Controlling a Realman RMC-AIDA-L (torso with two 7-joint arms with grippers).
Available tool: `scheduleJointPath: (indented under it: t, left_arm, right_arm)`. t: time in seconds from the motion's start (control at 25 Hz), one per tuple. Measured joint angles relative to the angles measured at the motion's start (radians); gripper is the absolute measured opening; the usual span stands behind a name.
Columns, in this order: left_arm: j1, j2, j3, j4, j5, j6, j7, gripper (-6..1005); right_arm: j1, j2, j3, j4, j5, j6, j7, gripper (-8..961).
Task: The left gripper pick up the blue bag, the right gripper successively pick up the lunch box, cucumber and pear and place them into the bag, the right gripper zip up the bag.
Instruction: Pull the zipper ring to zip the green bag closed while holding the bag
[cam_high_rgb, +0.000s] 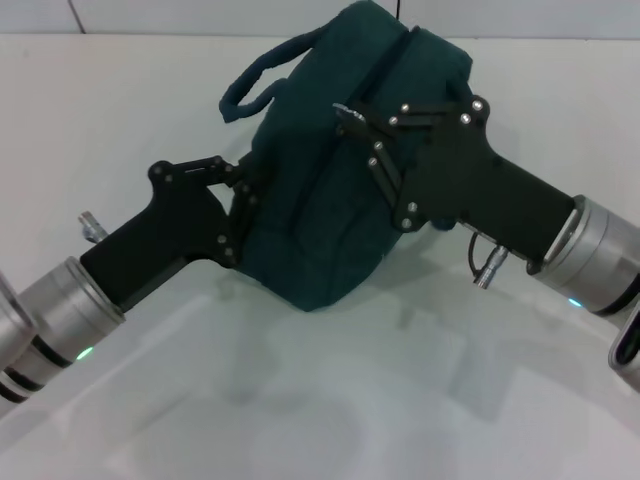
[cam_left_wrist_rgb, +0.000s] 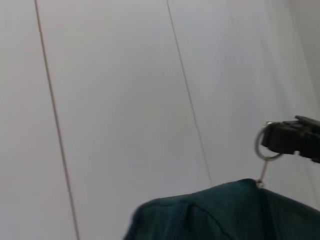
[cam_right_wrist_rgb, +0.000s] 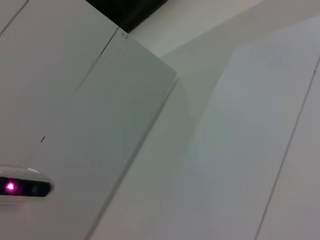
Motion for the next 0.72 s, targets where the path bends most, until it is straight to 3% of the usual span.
scheduleJointPath:
  t: [0.36, 0.72]
  left_arm:
    - [0.018, 0.03, -0.001, 0.008, -0.006, -0.007, 0.089, 48]
    - [0.017, 0.033, -0.003, 0.004, -0.007, -0.046, 0.132, 41]
  right_arm:
    - [0.004, 0.0, -0.025, 0.001, 0.121, 0.009, 0.041, 10]
    - [0.024, 0.0, 0.038, 0.085, 0.163, -0.011, 0.243, 9]
